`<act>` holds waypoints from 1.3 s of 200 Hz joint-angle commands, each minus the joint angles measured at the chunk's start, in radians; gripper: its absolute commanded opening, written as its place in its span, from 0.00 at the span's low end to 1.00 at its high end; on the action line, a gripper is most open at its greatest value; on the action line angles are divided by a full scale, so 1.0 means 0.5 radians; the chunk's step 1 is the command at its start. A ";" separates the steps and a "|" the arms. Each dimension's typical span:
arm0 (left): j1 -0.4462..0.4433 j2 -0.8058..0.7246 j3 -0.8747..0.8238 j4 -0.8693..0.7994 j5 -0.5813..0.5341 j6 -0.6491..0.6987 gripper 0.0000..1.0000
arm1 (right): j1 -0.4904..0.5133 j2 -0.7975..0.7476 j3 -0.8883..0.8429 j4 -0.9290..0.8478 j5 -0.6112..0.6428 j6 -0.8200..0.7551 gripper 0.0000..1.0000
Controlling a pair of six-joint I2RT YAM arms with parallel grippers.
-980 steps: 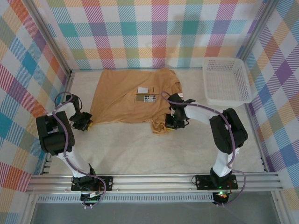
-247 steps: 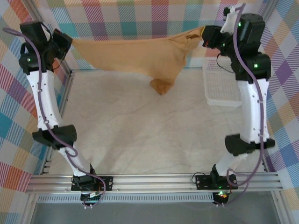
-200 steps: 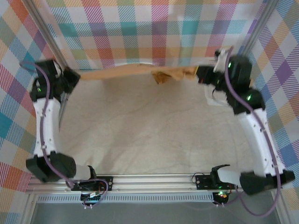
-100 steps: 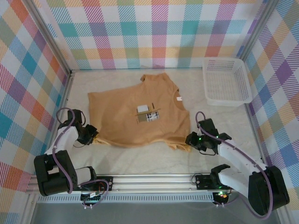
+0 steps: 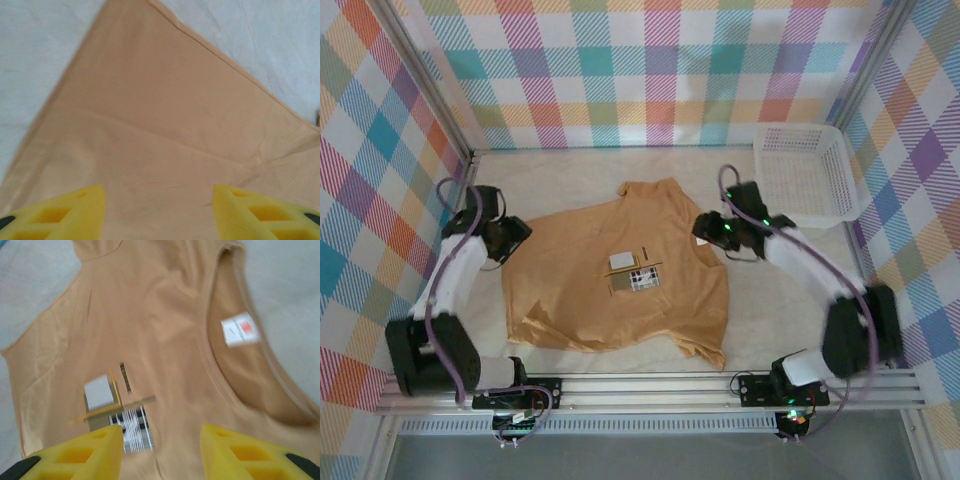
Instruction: Fold the inside-out t-shirt
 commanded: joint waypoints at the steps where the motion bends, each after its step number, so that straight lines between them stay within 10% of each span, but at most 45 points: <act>1: -0.024 0.498 0.174 0.065 0.090 -0.020 0.54 | 0.015 0.568 0.432 0.079 -0.145 -0.072 0.42; 113: -0.064 2.001 1.636 -0.188 0.232 0.014 0.54 | -0.241 2.110 2.241 -0.797 0.050 0.028 0.40; 162: -0.068 2.004 2.117 -0.373 0.147 0.206 0.57 | -0.320 2.313 2.944 -1.055 0.117 -0.094 0.39; 260: -0.097 0.859 0.711 -0.448 -0.171 0.186 0.56 | 0.063 1.039 1.265 -0.458 0.020 -0.125 0.44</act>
